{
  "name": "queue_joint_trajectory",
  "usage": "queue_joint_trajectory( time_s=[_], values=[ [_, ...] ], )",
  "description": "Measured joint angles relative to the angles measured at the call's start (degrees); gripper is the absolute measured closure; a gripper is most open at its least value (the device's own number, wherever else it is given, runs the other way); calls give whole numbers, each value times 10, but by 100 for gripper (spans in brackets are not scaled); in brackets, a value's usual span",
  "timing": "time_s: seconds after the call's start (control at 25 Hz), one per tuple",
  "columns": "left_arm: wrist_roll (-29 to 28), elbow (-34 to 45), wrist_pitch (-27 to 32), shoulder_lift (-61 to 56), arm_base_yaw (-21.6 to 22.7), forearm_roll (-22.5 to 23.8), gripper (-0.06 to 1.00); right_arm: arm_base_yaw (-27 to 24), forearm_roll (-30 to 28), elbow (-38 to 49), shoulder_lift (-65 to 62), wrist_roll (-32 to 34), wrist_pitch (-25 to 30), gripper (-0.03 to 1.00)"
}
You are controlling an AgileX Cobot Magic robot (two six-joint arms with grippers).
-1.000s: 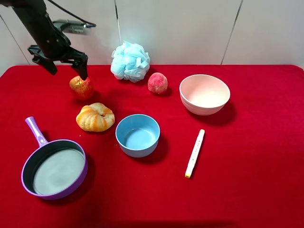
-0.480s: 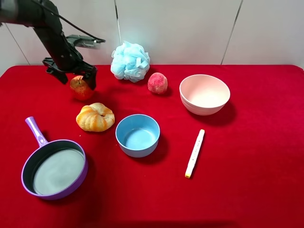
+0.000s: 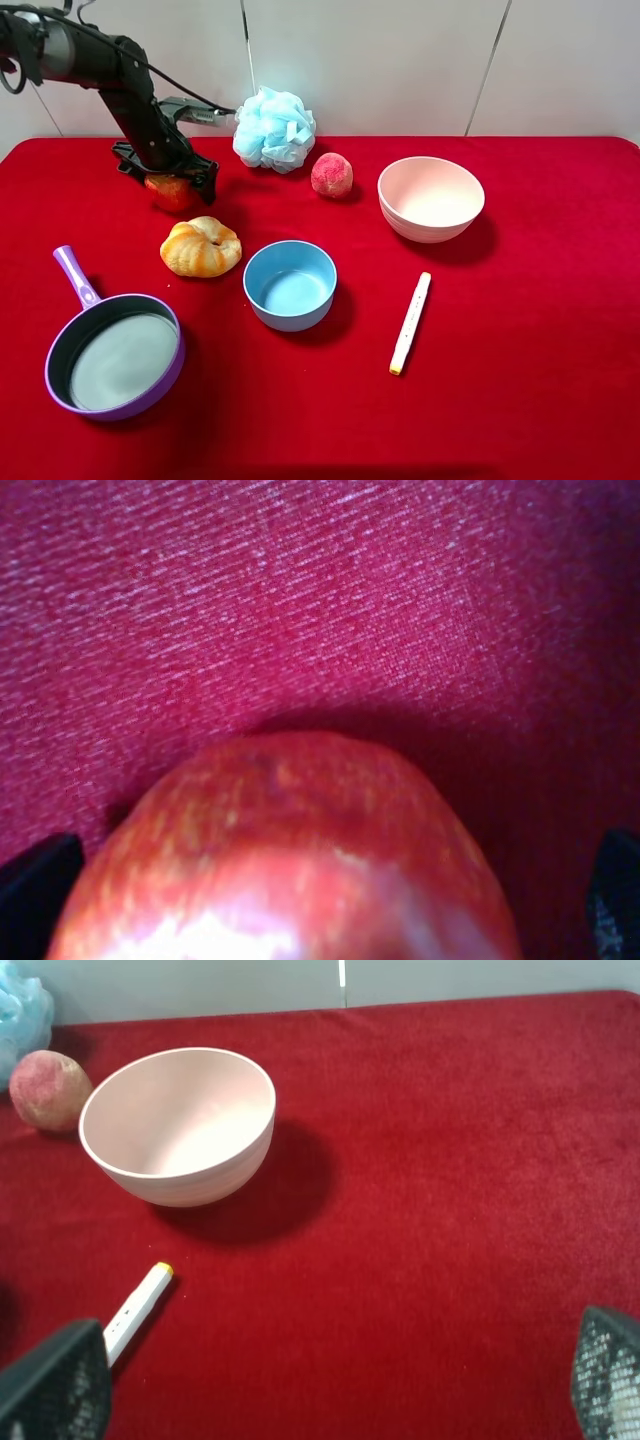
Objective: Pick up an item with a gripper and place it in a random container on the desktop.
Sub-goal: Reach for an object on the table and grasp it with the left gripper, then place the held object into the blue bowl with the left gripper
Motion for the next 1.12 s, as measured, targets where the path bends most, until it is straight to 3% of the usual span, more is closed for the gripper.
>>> queue_joint_trajectory(
  time_s=[0.24, 0.4, 1.12],
  values=[
    [0, 0, -5, 2, 0, 0, 2, 0, 0, 0, 0, 0, 0, 28],
    [0, 0, -5, 3, 0, 2, 25, 0, 0, 0, 0, 0, 0, 28],
    [-1, -10, 10, 4, 0, 5, 25, 0, 0, 0, 0, 0, 0, 28]
  ],
)
